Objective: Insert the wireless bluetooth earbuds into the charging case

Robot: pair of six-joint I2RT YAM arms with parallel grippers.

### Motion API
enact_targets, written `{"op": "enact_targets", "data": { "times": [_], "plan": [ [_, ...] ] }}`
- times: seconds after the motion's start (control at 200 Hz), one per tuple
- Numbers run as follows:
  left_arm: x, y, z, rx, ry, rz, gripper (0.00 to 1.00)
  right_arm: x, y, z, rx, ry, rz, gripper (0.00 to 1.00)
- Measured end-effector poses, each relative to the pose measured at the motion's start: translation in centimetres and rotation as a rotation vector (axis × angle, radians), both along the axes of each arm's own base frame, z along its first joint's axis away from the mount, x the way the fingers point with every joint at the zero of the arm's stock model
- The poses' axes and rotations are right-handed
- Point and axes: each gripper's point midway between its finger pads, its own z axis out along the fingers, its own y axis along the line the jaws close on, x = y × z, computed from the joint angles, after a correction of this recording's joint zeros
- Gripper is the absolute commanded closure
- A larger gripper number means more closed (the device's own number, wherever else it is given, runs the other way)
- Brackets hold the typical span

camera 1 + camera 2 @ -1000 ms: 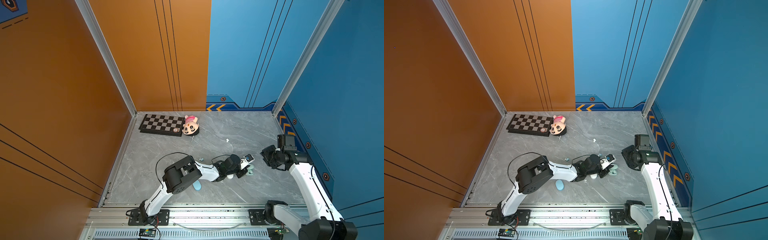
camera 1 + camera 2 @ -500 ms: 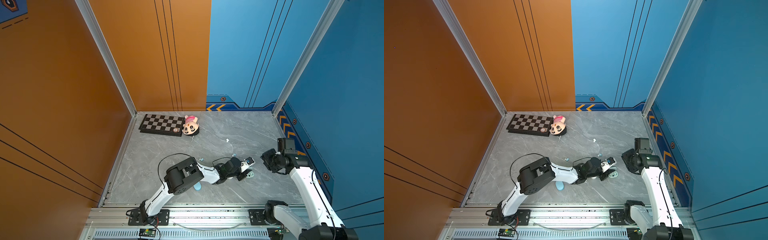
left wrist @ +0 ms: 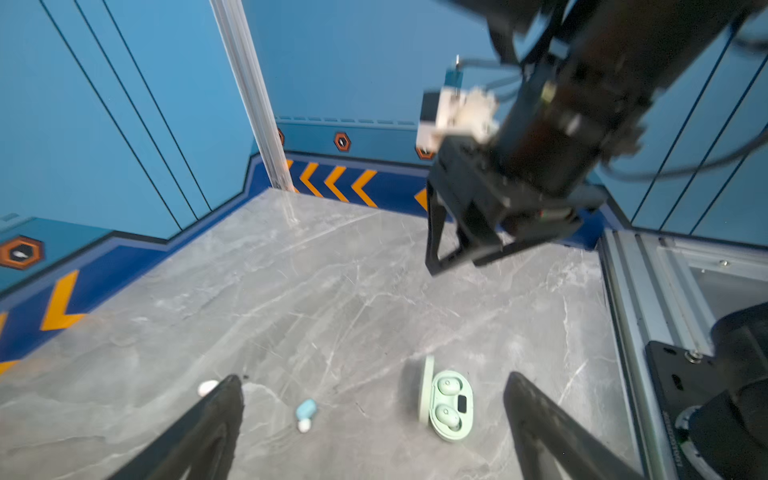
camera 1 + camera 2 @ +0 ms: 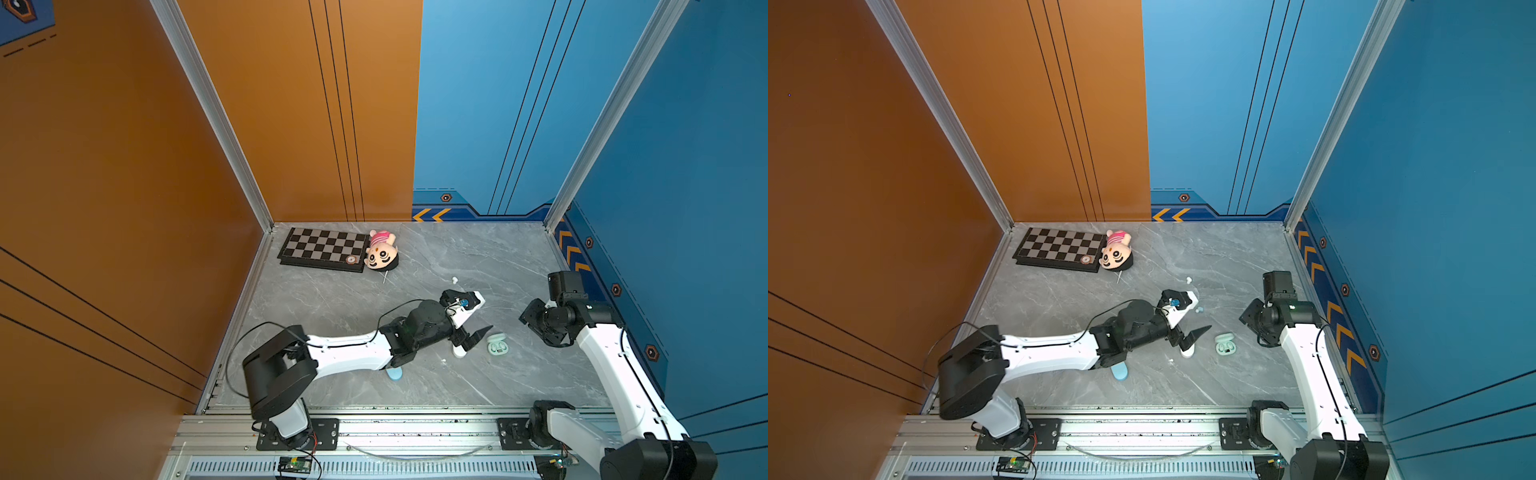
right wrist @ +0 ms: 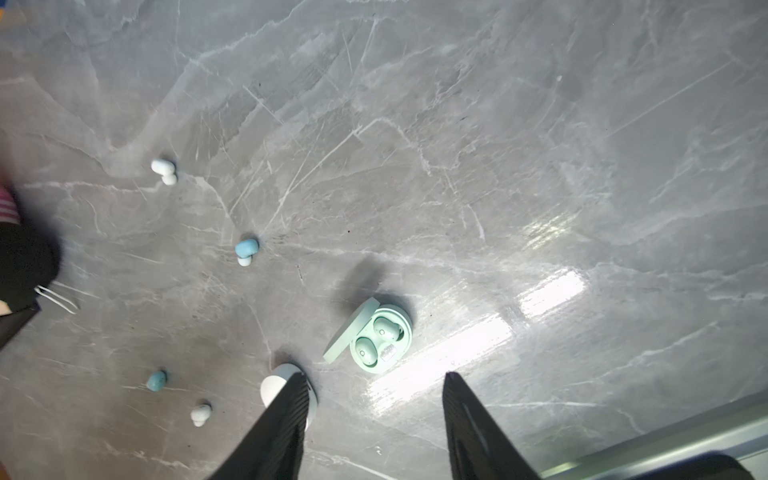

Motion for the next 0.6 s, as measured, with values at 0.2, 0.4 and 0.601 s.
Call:
{"op": "enact_targets", "data": {
  "times": [0.2,0.4,0.601],
  "plan": [
    [3.2,5.5,3.6,0.057,0.09,0.125,0.02,-0.8,1.8,-3.0,-0.049,0.114,0.155,0.4],
    [6.7,10.2,1.2,0.137,0.268,0.276,0.02,-0.2,3.8,-5.9,-0.071,0.2,0.251,0.4],
    [7.2,11.8,-0.4,0.177,0.335,0.318,0.02,1.0,5.2,-8.3,-0.098,0.275,0.303,0.4]
  ]
}}
